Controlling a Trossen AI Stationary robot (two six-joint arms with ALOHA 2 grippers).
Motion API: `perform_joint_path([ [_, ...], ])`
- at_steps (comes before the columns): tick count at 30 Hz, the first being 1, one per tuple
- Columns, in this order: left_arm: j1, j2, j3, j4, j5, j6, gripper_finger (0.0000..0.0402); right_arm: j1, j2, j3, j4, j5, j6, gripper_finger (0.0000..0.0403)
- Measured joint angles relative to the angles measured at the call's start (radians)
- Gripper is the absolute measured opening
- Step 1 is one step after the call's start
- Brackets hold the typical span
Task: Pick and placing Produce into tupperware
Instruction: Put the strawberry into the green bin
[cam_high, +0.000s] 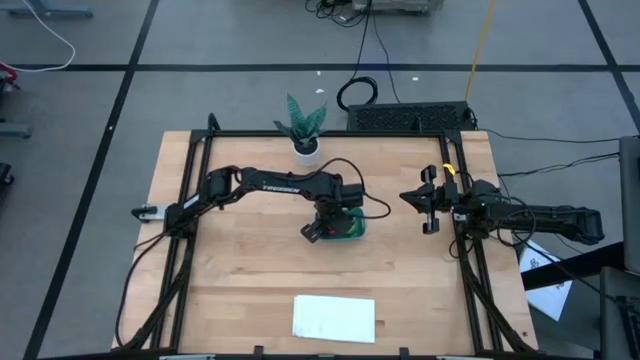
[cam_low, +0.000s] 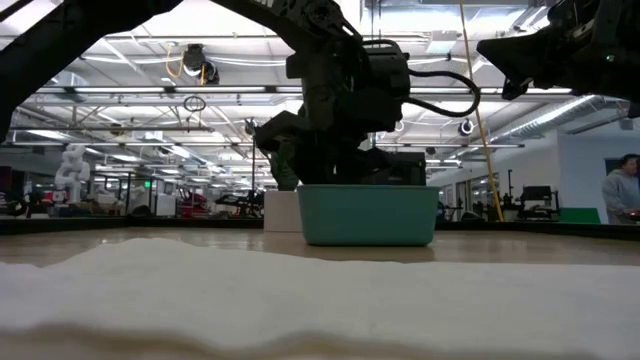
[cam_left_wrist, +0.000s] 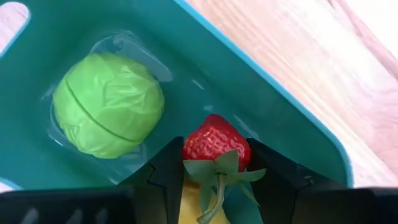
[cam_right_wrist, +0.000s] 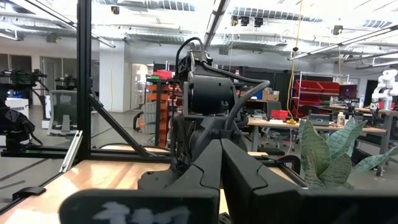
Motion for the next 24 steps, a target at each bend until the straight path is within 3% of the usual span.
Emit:
perform_joint_path([
  [18,0.002,0.012,0.000,0.012,0.001,0.031,0.0149,0.000,0.000,0.000,-0.005,0.000,0.000,0.0000],
  [24,0.002,0.025,0.000,0.011,0.001,0.018,0.0192,0.000,0.000,0.000,-0.014,0.000,0.001,0.0000],
])
